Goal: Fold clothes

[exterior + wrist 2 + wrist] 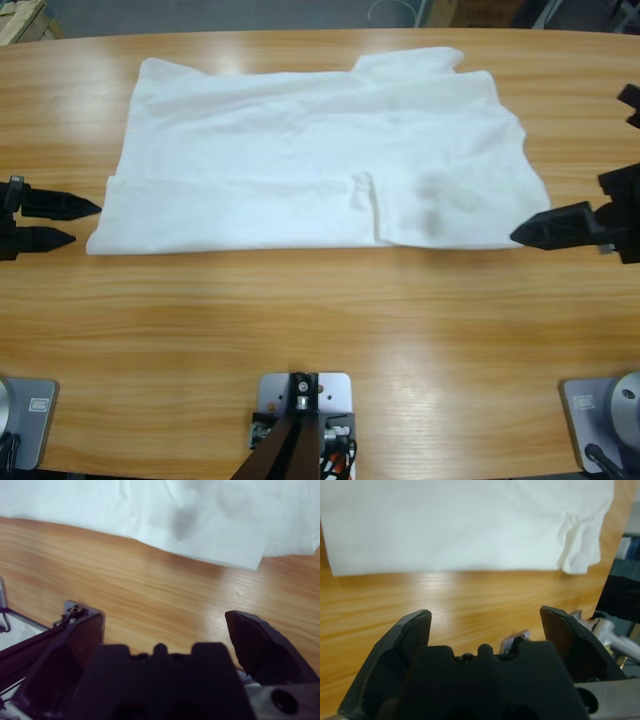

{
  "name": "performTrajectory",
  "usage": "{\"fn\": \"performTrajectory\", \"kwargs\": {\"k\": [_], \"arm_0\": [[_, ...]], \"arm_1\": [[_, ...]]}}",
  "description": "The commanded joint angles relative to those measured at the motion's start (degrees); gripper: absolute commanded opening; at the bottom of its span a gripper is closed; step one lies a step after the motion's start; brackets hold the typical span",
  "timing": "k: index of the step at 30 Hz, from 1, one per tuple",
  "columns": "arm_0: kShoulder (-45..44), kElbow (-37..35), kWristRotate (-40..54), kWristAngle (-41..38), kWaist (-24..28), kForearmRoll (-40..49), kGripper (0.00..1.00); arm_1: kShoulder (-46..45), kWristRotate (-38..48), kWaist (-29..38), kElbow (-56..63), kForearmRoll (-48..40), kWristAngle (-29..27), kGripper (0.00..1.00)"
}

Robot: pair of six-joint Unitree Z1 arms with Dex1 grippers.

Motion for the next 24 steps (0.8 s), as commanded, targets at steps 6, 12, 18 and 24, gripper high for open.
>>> {"fn": "performTrajectory", "kwargs": {"k": [6, 12, 18, 24], "arm_0": [[3.92, 0.22, -1.63, 6.56, -4.87, -3.93, 0.839], [9.78, -4.40, -3.79, 20.69, -14.87, 0.64, 0.866], [12.66, -4.36, -5.37, 22.34, -15.38, 1.61, 0.885], [18.88, -2.43, -8.04, 21.76, -15.40, 0.80, 0.885]], "arm_1": [[-3.33, 1.00, -1.79, 1.83, 2.05, 1.78, 1.000], [-2.86, 0.96, -1.81, 1.97, 2.44, 2.66, 1.000], [-3.49, 0.05, -2.97, 2.24, 3.56, 3.63, 1.000], [-3.26, -1.20, -3.78, 2.10, 4.55, 4.19, 1.000]]}}
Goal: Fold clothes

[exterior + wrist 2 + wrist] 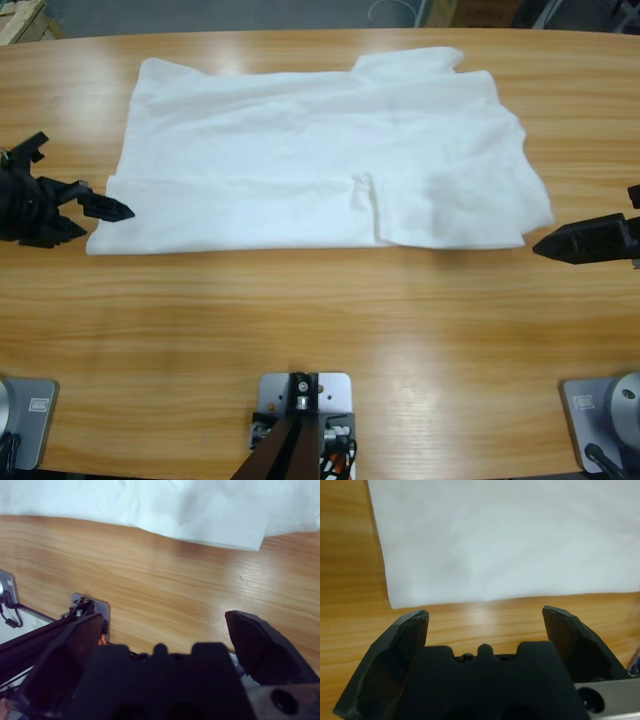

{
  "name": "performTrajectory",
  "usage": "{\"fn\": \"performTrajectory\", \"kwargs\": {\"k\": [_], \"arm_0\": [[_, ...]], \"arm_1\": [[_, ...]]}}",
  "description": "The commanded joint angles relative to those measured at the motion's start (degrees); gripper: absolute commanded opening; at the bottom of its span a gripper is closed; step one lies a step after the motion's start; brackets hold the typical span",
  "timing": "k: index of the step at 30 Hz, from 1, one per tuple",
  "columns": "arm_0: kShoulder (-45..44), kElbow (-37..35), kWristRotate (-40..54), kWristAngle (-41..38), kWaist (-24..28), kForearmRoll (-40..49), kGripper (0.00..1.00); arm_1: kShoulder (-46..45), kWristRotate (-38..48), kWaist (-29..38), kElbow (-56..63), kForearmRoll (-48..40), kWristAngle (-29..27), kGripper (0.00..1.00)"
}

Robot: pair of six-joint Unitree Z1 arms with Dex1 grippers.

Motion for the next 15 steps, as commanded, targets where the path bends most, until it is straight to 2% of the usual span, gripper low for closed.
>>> {"fn": "performTrajectory", "kwargs": {"k": [1, 15], "arm_0": [[8.63, 2.46, -2.77, 0.28, -0.46, -0.39, 0.885], [9.21, 2.97, -4.25, 1.23, 2.46, -0.34, 0.881]], "arm_1": [[-1.03, -2.24, -2.02, 1.61, 2.12, 1.76, 1.000], [1.35, -5.56, -6.24, 1.77, 2.04, 3.03, 0.996]]}}
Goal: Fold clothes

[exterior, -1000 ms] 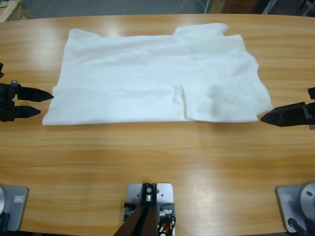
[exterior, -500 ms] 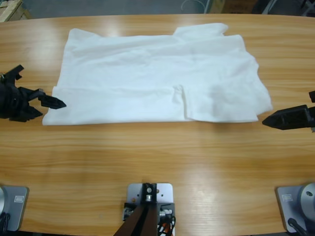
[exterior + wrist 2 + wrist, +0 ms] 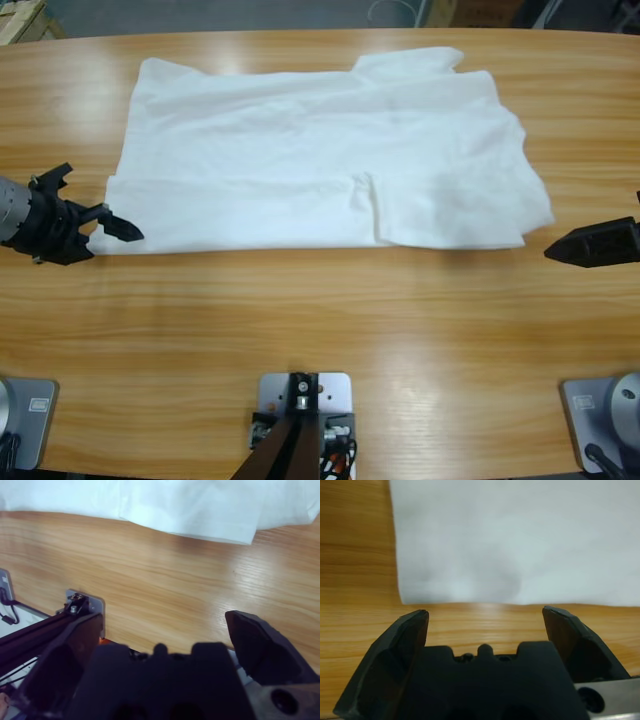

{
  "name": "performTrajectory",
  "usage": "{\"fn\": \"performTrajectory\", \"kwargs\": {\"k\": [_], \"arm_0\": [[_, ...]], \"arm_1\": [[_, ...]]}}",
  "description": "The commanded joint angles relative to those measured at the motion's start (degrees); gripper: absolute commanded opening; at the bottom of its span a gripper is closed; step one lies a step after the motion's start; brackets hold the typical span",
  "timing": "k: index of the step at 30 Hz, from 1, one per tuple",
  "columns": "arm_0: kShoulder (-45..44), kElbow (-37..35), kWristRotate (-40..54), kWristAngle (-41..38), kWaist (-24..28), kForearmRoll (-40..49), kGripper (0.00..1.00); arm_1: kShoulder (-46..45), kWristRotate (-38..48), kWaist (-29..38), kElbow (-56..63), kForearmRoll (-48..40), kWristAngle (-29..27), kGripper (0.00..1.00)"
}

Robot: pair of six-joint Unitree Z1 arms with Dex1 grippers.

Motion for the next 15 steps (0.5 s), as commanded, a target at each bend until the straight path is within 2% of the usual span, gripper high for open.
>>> {"fn": "performTrajectory", "kwargs": {"k": [1, 15], "arm_0": [[2.07, 1.92, -2.13, 0.76, 1.35, -0.31, 0.881], [5.55, 3.17, -5.73, 2.34, 3.13, -1.52, 0.881]], "arm_1": [[1.43, -1.74, -2.42, 1.77, -0.02, 1.48, 0.996], [0.44, -2.23, -2.79, 1.68, 0.30, 2.17, 0.996]]}}
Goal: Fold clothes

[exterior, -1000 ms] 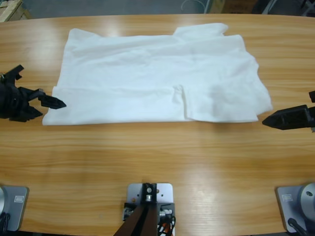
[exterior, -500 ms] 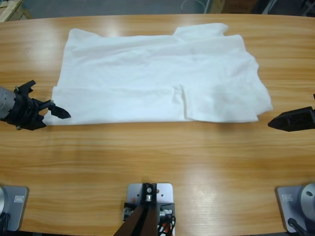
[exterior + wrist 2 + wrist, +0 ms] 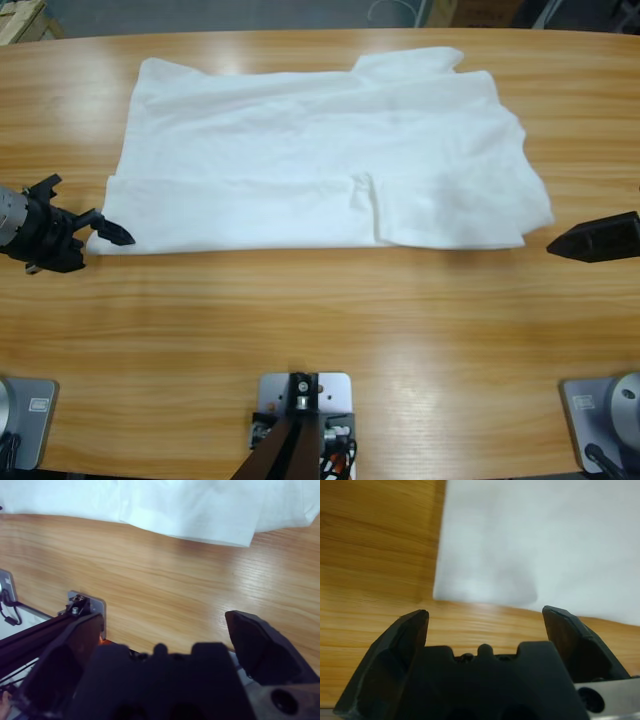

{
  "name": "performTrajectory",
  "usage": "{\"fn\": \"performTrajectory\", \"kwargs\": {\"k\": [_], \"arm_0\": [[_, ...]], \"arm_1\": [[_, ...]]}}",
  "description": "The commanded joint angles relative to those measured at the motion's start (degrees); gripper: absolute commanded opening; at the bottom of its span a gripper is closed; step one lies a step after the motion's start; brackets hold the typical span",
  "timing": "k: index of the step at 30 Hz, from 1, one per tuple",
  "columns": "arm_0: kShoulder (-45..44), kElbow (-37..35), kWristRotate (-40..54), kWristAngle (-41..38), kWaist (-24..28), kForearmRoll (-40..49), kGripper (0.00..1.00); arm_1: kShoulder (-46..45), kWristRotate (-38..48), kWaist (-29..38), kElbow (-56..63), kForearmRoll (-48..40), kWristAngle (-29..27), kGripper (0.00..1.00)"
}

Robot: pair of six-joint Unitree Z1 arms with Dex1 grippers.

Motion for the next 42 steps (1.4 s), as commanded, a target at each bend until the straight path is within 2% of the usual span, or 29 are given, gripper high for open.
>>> {"fn": "performTrajectory", "kwargs": {"k": [1, 11, 14, 16, 19, 20, 22, 26, 27, 28, 29, 30, 32, 33, 42], "arm_0": [[4.85, 1.44, -1.31, 1.54, 0.76, -1.87, 0.881], [7.75, 2.28, -0.17, -0.16, 0.70, -6.81, 0.885], [8.45, 2.25, 0.22, -1.29, 0.46, -7.71, 0.850], [8.72, 2.23, 0.45, -1.57, 0.42, -8.00, 0.722], [9.05, 2.19, 0.87, -2.04, 0.33, -8.62, 0.463], [9.09, 2.16, 0.94, -2.11, 0.33, -8.81, 0.336], [8.56, 2.23, 1.40, -2.13, 0.33, -8.90, 0.019], [6.38, 2.51, 1.80, -2.13, 0.76, -8.81, 0.000], [5.66, 2.58, 1.89, -2.08, 1.02, -8.81, 0.000], [5.03, 2.58, 1.96, -2.13, 1.30, -8.81, 0.000], [4.38, 2.58, 1.96, -2.15, 1.65, -8.81, 0.000], [3.62, 2.58, 2.00, -2.15, 1.99, -8.81, 0.000], [2.04, 2.58, 2.93, -2.17, 2.55, -8.81, 0.000], [1.28, 2.58, 3.91, -2.54, 2.62, -8.81, 0.000], [-4.29, 2.63, 5.21, -3.64, 2.97, -8.81, 0.000]], "arm_1": [[0.38, -0.70, -0.81, 1.68, 0.33, 1.01, 0.996], [0.73, -1.18, -1.50, 1.68, 0.33, 1.18, 0.996], [0.85, -1.28, -1.78, 1.68, 0.24, 1.18, 0.996], [0.85, -1.32, -1.90, 1.68, 0.24, 1.18, 0.996], [0.82, -1.32, -2.04, 1.68, 0.24, 1.29, 0.991], [0.83, -1.32, -2.08, 1.68, 0.24, 1.36, 0.991], [0.76, -1.34, -2.31, 1.68, 0.28, 1.36, 0.987], [0.94, -1.53, -2.92, 1.68, 0.17, 1.36, 0.977], [0.94, -1.58, -3.31, 1.68, 0.16, 1.36, 0.926], [0.94, -1.62, -3.85, 1.75, 0.16, 1.43, 0.809], [0.89, -1.69, -4.52, 1.77, 0.16, 1.71, 0.646], [0.78, -1.76, -5.38, 1.89, 0.05, 2.15, 0.412], [0.08, -1.85, -7.61, 2.24, -0.32, 3.04, 0.113], [-0.45, -1.93, -8.74, 2.49, -0.65, 3.61, 0.005], [-2.82, -3.25, -12.90, 5.23, -4.38, 6.31, 0.000]]}}
